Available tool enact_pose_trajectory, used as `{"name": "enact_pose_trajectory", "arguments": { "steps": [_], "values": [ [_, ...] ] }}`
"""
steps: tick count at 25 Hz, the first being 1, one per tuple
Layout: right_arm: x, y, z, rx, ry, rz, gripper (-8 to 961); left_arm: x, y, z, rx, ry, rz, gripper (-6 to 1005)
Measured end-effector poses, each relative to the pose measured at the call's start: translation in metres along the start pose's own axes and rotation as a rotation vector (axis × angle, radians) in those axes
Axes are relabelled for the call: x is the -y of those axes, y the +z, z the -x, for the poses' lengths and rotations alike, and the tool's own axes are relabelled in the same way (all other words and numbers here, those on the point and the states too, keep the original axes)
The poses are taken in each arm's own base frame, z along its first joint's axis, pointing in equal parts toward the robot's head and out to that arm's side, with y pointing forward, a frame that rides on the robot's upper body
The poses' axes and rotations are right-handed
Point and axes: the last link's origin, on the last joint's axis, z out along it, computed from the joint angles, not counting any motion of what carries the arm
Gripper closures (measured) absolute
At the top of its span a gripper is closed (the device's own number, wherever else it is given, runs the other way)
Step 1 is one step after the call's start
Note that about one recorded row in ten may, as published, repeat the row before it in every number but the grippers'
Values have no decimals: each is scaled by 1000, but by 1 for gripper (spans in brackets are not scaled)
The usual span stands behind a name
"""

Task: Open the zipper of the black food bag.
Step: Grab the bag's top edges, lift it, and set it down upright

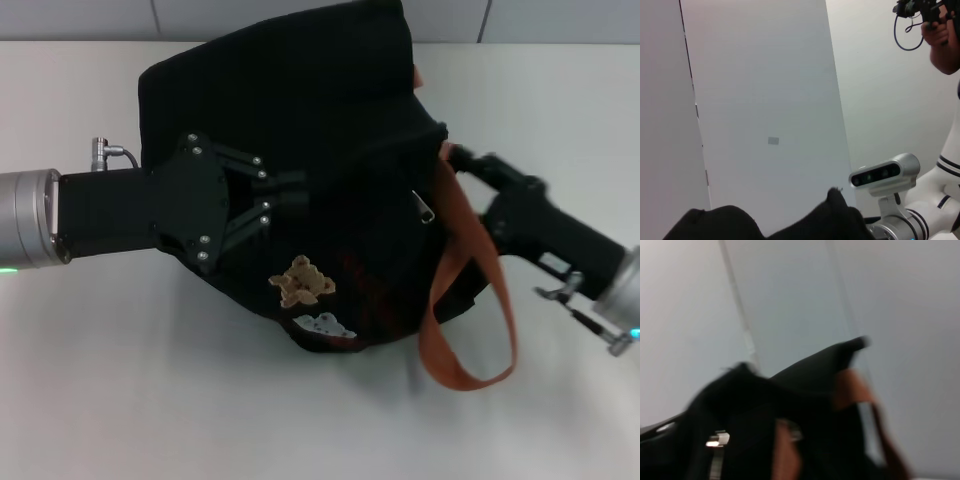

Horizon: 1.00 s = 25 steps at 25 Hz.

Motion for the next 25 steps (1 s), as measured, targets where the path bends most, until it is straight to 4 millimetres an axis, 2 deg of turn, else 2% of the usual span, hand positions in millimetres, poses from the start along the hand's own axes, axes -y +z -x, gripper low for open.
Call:
{"name": "enact_pose_trajectory", "arguments": {
  "steps": [3,7,10,11,12,15,19,22,24,25],
  "values": [
    [7,-12,0,18,1,-66,159,0,1,-1,-2,3,5,918],
    [5,-11,-7,-12,-7,-74,159,2,5,-3,-4,12,22,921],
    [-4,-1,-17,-55,-4,-42,160,3,7,-5,-10,18,23,922],
    [-16,10,-25,-88,0,2,160,4,8,-6,-19,25,24,922],
    [-16,10,-25,-88,0,2,160,4,9,-7,-24,30,27,922],
    [-39,32,-30,-106,13,95,160,4,13,-8,-33,40,40,922],
    [-47,40,-29,-91,13,120,160,4,19,-9,-30,49,65,922],
    [-44,34,-30,-86,13,103,161,4,20,-8,-30,48,65,922],
    [-35,19,-29,-67,11,56,161,3,19,-7,-29,44,62,922],
    [-35,19,-29,-67,11,56,161,2,18,-7,-28,42,59,922]
  ]
}}
